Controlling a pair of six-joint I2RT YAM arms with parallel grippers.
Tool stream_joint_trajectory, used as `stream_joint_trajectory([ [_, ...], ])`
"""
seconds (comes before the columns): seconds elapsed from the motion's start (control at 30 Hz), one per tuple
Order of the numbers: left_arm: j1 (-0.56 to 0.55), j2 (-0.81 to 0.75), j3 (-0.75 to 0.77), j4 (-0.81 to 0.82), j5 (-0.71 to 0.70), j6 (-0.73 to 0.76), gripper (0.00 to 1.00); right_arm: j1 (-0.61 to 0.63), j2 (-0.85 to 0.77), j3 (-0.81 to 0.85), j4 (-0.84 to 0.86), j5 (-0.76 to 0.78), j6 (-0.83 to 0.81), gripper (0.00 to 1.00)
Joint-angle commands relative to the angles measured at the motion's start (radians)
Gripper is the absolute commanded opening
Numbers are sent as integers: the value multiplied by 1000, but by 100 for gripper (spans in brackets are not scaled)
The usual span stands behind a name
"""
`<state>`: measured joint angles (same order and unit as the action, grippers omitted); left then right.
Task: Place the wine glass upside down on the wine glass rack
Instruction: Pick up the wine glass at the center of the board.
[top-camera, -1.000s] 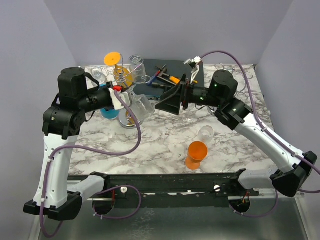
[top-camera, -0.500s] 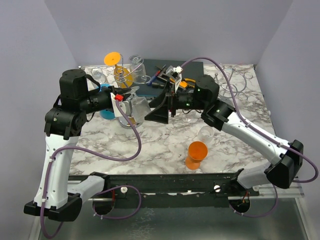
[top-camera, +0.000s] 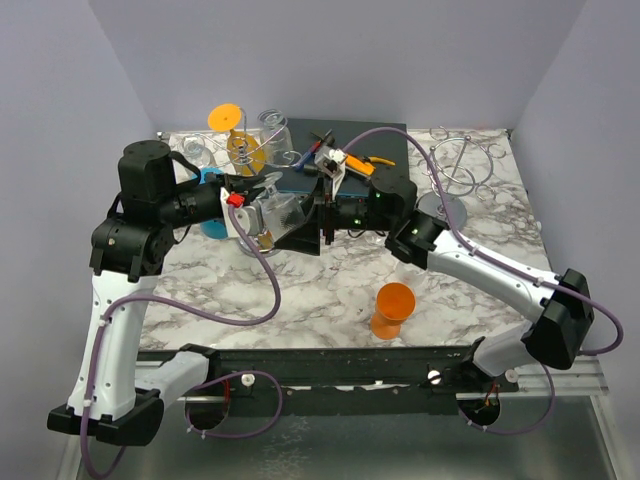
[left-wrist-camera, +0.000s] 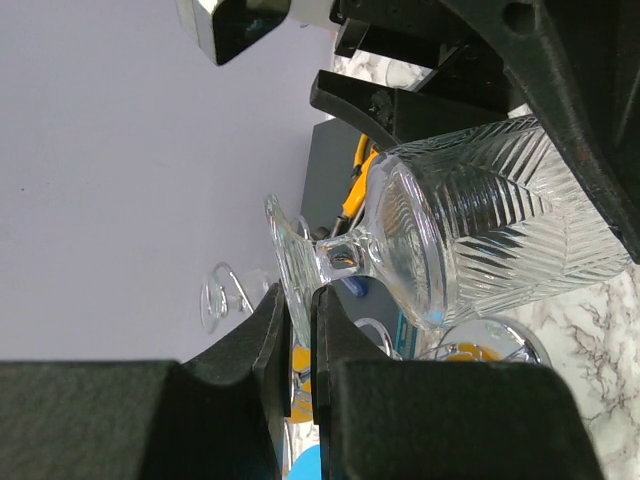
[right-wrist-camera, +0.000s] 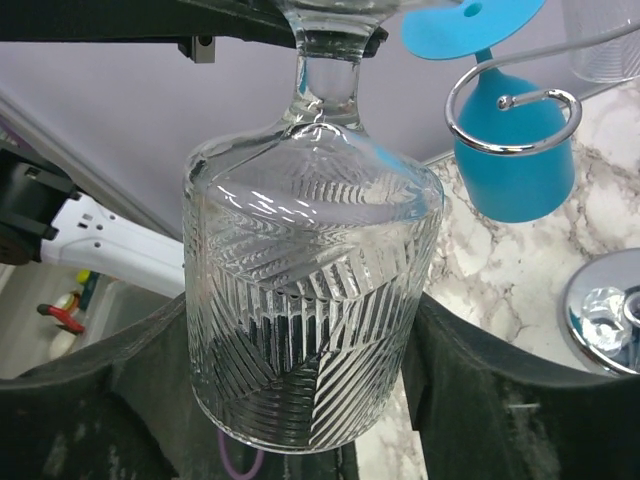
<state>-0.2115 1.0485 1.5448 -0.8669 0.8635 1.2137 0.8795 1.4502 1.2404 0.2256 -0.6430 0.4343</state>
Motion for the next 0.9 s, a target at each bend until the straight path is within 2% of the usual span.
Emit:
stream_joint_trajectory([
  [0.0,0,-41,-32,42,67,18,0,6,10,7,77,28,7,63],
  [0.1,-1,-44,-31,42,69,7,0,6,4,-4,88,49,7,52],
  [0.17,0,-44,-30,42,67,1,4,6,-3,-15,93,77,9,39],
  [0.2,0,-45,-27,44,65,-9,11,5,-6,-23,101,90,8,33],
  [0.23,0,-44,-26,47,62,-24,27,6,-10,-36,116,103,7,29],
  [0.3,0,-44,-19,55,50,-73,67,5,-20,-68,146,133,4,28],
  [0.37,0,-45,-13,56,28,-115,78,5,-29,-94,159,169,-5,28],
  [0.43,-1,-52,-8,56,-5,-150,84,5,-38,-111,156,203,-21,27],
  [0.63,0,-77,24,45,-73,-281,91,4,-34,-131,156,247,-51,26],
  [0.87,0,-67,72,-9,-139,-338,92,4,7,-121,203,260,-71,25],
])
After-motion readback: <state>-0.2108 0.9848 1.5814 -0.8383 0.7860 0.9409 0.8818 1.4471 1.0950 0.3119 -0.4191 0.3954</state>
